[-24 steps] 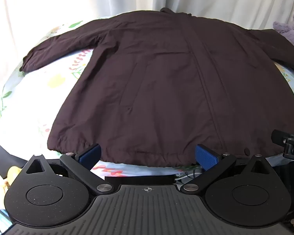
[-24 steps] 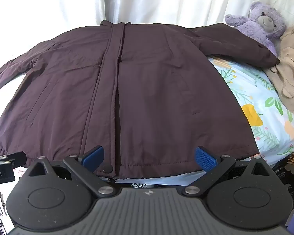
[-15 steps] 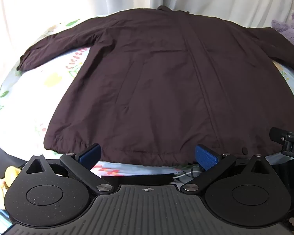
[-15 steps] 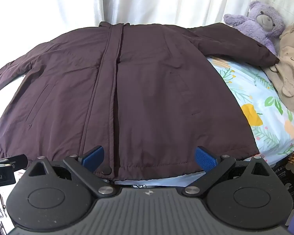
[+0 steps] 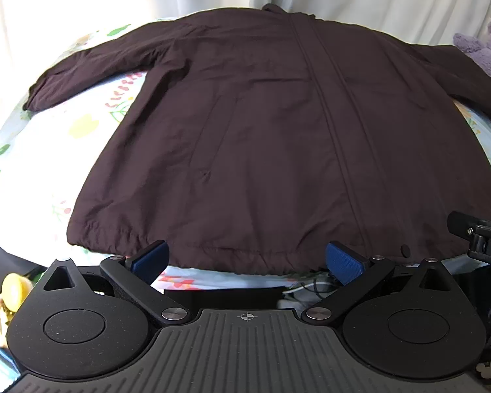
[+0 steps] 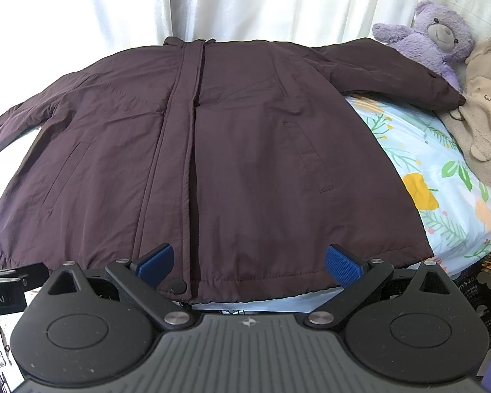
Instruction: Fold large clothes
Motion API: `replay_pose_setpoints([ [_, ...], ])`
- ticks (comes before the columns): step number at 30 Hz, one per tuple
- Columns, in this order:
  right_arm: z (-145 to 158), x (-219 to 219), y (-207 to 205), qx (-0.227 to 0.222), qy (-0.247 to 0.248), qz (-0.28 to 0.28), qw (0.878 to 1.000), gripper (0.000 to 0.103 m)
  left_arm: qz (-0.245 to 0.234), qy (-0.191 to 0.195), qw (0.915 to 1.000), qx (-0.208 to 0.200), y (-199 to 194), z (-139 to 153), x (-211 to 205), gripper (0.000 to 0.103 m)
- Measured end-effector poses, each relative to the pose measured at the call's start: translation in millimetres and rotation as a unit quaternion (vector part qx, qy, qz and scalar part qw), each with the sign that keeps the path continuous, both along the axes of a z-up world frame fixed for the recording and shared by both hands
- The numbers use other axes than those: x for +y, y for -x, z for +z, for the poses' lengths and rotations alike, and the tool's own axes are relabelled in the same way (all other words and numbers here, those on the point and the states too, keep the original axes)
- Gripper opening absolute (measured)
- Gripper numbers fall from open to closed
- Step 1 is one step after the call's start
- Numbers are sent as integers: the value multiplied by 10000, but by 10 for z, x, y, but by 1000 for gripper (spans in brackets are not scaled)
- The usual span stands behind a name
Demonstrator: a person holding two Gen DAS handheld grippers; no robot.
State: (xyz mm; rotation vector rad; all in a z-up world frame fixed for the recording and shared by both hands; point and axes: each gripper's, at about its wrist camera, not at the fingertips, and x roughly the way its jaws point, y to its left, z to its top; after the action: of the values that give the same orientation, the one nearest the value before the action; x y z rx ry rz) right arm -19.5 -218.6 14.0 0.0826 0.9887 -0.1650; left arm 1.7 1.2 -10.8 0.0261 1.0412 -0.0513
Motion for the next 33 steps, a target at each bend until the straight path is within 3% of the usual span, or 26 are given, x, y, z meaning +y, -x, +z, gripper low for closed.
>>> replay_pose_setpoints([
  [33,8,0,-6,-37,-9,-28,10000,99,6,195,9996,190,-42,-3,-7,103],
])
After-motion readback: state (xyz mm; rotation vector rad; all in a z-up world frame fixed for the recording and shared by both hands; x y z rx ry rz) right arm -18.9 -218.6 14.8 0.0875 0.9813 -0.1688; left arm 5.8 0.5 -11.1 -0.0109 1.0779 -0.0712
